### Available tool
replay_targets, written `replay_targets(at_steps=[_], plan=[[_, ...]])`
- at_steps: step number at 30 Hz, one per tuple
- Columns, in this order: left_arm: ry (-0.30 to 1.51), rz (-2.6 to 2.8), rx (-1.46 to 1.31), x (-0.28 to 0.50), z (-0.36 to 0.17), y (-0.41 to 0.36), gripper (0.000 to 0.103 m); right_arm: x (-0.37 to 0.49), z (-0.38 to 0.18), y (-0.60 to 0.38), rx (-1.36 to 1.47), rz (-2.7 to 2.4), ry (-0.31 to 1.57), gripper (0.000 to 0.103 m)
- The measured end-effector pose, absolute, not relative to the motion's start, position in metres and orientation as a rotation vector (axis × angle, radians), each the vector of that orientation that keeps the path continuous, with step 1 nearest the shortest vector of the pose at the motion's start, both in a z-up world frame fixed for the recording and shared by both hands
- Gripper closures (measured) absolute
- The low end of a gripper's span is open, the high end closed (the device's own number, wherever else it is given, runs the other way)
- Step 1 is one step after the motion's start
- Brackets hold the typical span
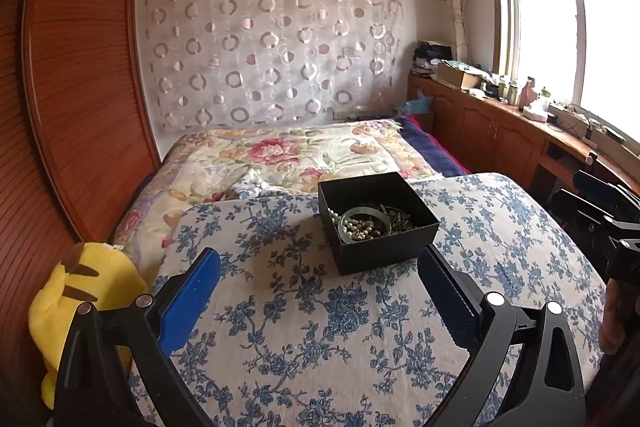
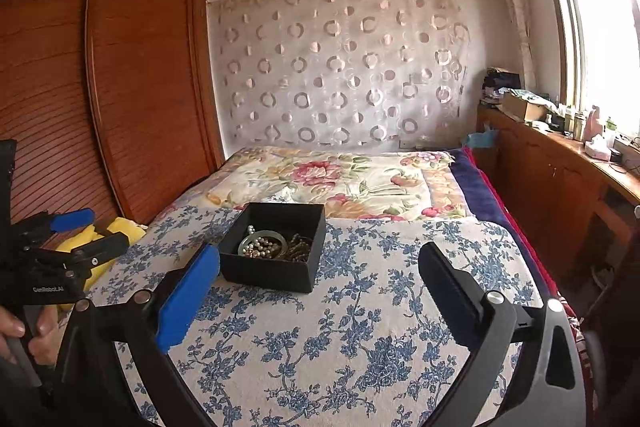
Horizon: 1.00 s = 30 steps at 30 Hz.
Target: Organize jewelry
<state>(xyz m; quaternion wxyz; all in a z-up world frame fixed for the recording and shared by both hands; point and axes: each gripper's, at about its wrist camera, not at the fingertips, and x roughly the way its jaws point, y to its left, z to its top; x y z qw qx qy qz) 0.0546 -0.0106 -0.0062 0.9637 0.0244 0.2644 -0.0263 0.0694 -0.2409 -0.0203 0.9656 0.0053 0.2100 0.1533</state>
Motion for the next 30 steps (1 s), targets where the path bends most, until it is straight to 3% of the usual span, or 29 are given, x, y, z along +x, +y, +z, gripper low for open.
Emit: replay_targets(at_steps=[30], plan=[[0.531, -0.05, 0.055, 0.0482, -0.0068, -0.0145, 0.008, 0.0681, -0.0222, -0.2425, 0.013, 0.308, 0.423, 0.003]])
